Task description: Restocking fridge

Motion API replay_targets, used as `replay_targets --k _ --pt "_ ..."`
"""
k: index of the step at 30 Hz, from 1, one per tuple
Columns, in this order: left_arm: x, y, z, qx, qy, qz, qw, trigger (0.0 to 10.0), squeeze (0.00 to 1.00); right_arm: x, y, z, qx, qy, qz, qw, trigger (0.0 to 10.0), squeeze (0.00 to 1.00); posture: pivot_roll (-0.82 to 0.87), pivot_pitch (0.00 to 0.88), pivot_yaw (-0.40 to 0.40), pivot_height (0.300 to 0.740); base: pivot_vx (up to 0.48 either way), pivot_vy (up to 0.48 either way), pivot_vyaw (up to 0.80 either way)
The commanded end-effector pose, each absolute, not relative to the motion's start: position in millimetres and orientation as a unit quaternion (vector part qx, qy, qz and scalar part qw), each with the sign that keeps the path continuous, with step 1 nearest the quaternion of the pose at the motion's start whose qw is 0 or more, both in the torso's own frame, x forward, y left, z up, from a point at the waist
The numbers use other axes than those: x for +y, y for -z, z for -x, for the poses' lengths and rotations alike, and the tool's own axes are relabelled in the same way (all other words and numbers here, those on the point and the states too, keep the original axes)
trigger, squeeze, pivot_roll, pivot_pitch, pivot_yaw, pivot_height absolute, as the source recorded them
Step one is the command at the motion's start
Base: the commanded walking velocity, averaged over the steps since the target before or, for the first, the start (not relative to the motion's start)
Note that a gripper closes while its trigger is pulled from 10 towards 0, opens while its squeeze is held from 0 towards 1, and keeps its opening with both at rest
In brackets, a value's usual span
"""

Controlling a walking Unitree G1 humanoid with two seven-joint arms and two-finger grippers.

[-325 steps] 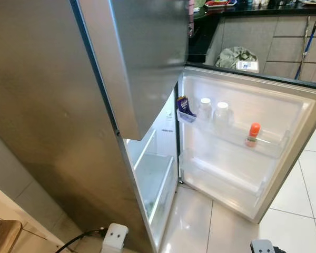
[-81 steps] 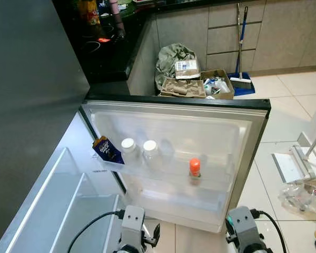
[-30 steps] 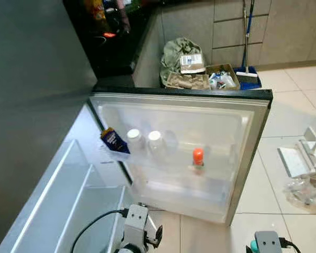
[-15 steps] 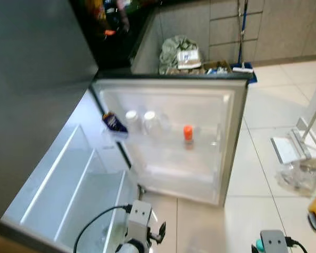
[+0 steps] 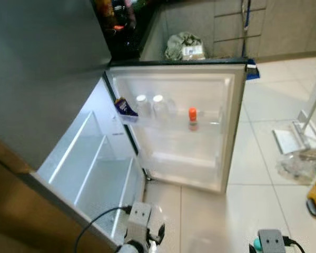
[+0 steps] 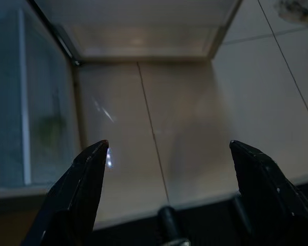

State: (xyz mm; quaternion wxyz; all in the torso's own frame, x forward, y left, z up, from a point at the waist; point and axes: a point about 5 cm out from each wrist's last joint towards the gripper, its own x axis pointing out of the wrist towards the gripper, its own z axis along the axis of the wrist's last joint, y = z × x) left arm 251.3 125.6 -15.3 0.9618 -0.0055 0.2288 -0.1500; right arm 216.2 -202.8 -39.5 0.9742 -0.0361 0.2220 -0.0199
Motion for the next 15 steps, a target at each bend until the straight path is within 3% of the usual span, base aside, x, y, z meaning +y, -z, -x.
replay_targets --k 1,15 --pt "135 19 -250 0.245 0.133 0.004 0.960 10.0 0.00 -197 44 -214 0.237 0.013 0.030 0.971 10.0 0.00 -0.08 0.162 0.120 0.740 0.000 0.000 0.00" --pt "131 22 -254 0.256 0.116 0.006 0.960 10.0 0.00 -191 41 -227 0.245 0.001 0.021 0.969 10.0 0.00 -0.05 0.070 0.082 0.740 0.000 0.000 0.00"
